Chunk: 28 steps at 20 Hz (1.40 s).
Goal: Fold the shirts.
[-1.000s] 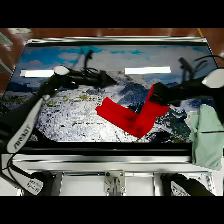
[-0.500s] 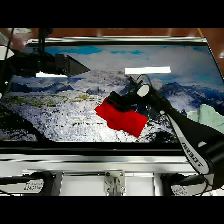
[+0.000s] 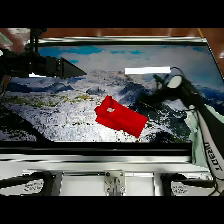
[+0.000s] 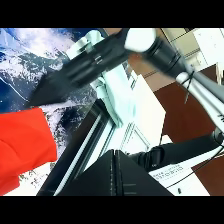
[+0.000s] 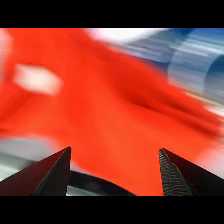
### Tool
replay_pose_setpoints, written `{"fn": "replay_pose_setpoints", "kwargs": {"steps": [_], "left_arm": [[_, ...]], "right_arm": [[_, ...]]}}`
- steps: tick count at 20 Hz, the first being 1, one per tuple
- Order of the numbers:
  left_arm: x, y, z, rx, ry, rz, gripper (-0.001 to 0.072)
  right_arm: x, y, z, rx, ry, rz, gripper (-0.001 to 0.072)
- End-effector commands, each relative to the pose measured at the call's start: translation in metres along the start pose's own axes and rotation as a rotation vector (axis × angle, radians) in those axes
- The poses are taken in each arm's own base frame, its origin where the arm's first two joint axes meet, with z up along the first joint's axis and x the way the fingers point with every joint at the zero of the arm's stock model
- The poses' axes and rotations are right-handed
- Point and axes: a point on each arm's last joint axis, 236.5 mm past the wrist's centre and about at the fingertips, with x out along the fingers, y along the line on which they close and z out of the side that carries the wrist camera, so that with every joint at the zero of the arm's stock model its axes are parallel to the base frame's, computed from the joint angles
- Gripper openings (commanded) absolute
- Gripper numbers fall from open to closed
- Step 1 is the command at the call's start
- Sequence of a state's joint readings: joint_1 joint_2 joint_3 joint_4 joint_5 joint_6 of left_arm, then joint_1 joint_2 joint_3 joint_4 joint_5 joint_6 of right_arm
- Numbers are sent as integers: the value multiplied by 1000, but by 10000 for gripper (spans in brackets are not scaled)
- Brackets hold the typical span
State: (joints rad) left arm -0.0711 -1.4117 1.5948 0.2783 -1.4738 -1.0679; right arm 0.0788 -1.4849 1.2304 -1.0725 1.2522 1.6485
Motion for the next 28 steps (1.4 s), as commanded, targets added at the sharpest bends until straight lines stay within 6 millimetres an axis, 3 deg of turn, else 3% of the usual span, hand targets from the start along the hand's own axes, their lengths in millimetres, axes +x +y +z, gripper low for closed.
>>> {"fn": "replay_pose_setpoints", "kwargs": {"steps": [1, 7, 9, 12, 13, 14, 15, 17, 19, 20, 22, 24, 26, 28], "left_arm": [[0, -1, -2, -4, 4, -3, 35], [0, -1, -1, -12, 4, -3, 35], [0, -1, -1, -11, 4, -3, 35], [0, 0, -1, -12, 1, -1, 35], [0, 0, -1, -12, 1, -1, 35], [0, 0, -1, -12, 1, -1, 36], [0, 0, -1, -11, 1, 0, 36], [-1, 5, -3, -10, 9, 20, 36], [-3, 26, -12, -3, 48, 106, 35], [-6, 47, -19, 7, 81, 194, 35], [-20, 88, -30, -14, 126, 378, 35], [-39, 124, -41, -71, 159, 552, 35], [-49, 137, -47, -91, 182, 624, 35], [-49, 137, -47, -92, 182, 624, 35]], "right_arm": [[-34, -95, -55, 141, 163, -176, 656], [51, -63, -64, 278, 74, 76, 665], [69, -50, -66, 246, 89, 126, 665], [83, -20, -54, 250, 67, 254, 660], [87, -11, -51, 263, 61, 292, 526], [86, -4, -47, 264, 49, 331, 180], [80, 4, -38, 256, 20, 375, 65], [49, 20, -19, 135, -47, 453, 61], [-6, 25, 3, 43, -109, 474, 61], [-39, 20, 15, 29, -150, 461, 61], [-106, -7, 36, 54, -259, 382, 60], [-169, -49, 49, 120, -395, 269, 61], [-220, -91, 50, 199, -510, 178, 60], [-252, -131, 39, 265, -562, 105, 60]]}}
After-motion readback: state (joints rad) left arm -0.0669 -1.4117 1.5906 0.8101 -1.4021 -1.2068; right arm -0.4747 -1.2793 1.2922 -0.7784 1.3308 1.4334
